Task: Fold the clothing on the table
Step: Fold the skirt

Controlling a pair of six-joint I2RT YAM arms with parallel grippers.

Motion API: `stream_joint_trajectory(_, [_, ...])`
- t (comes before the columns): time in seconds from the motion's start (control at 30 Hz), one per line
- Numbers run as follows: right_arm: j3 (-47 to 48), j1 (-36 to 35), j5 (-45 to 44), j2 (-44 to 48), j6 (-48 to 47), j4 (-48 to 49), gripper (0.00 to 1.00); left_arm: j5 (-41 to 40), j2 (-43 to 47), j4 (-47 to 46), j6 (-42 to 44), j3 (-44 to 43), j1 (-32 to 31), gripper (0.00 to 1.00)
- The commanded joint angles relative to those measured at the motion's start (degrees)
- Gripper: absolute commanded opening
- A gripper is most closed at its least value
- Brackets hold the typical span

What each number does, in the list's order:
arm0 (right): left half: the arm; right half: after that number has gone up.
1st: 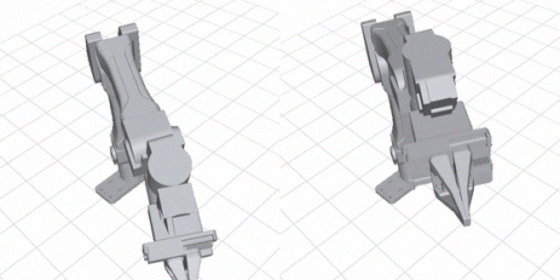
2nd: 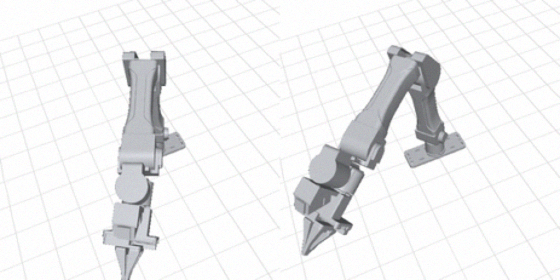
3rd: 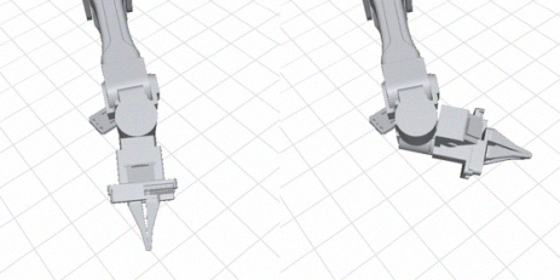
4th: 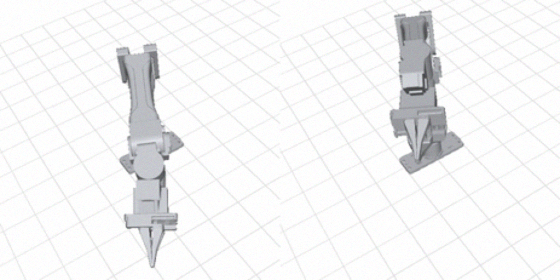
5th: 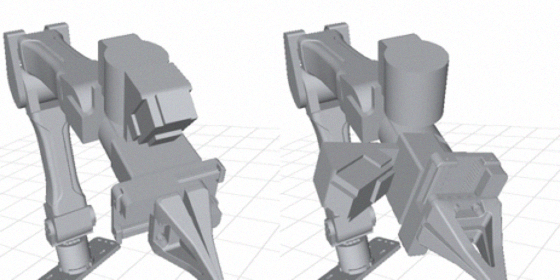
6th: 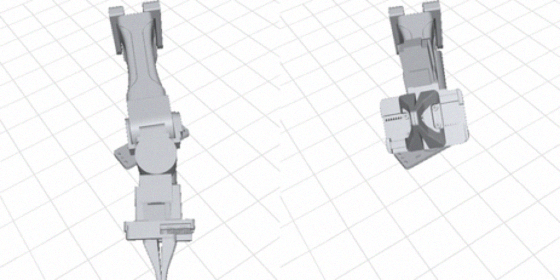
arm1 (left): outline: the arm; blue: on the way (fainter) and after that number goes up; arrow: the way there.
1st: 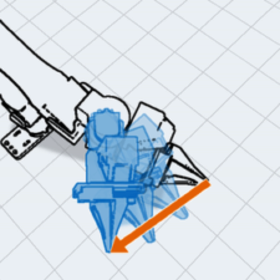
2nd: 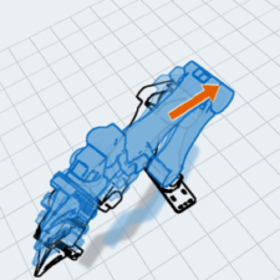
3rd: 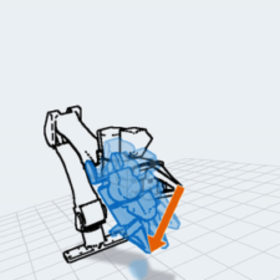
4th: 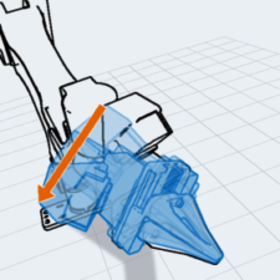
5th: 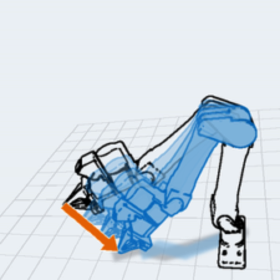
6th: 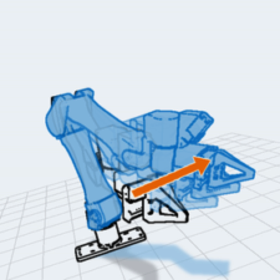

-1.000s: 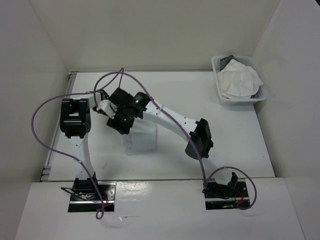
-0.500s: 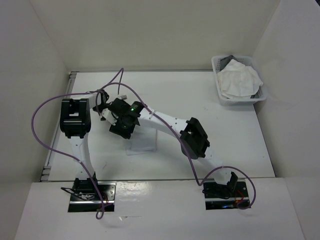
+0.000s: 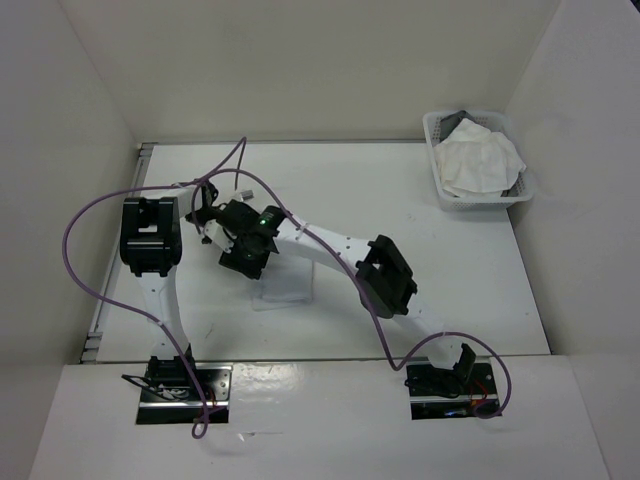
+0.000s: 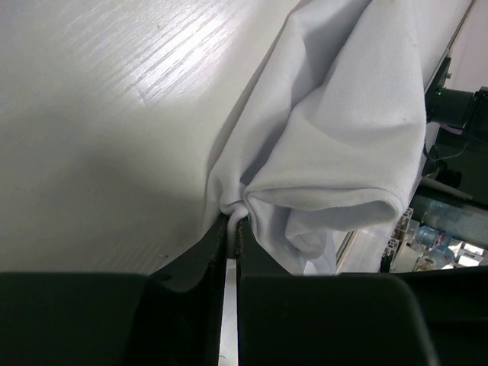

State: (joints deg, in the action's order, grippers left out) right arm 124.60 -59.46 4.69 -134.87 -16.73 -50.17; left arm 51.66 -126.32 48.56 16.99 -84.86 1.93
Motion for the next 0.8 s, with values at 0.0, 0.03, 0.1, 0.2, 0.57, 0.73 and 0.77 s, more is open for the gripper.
stream_joint_trajectory(0.0, [-1.28,-0.13,-0.21,-0.4,0.47,2.89,0.56,-5.08,-1.38,-3.2,-0.38,0.31,0.18,0.09])
stream_joint_trajectory(0.03, [-1.98,-0.13,-0.21,-0.4,0.47,2.89,0.56,-5.08,-1.38,-3.2,-0.38,0.31,0.18,0.09])
stream_joint_trajectory(0.1, [-2.52,-0.13,-0.21,-0.4,0.47,3.41,0.56,-5.08,-1.38,-3.73,-0.38,0.31,0.7,0.08])
stream_joint_trajectory(0.2, [-3.04,-0.13,-0.73,-0.92,0.47,3.94,0.56,-5.08,-1.38,-3.73,-0.38,0.31,0.7,0.08])
stream_joint_trajectory(0.57, [-3.57,-0.13,-0.73,-2.06,0.47,4.47,0.53,-5.08,-1.38,-3.73,-0.38,0.31,0.7,0.08])
stream_joint_trajectory(0.73, [-3.57,-0.13,-0.73,-2.07,0.47,4.47,0.49,-5.08,-1.38,-3.73,-0.38,0.31,0.7,0.08])
stream_joint_trajectory(0.77, [-3.57,-0.13,-0.73,-2.07,0.47,4.47,0.49,-5.08,-1.38,-3.73,-0.38,0.31,0.7,0.08])
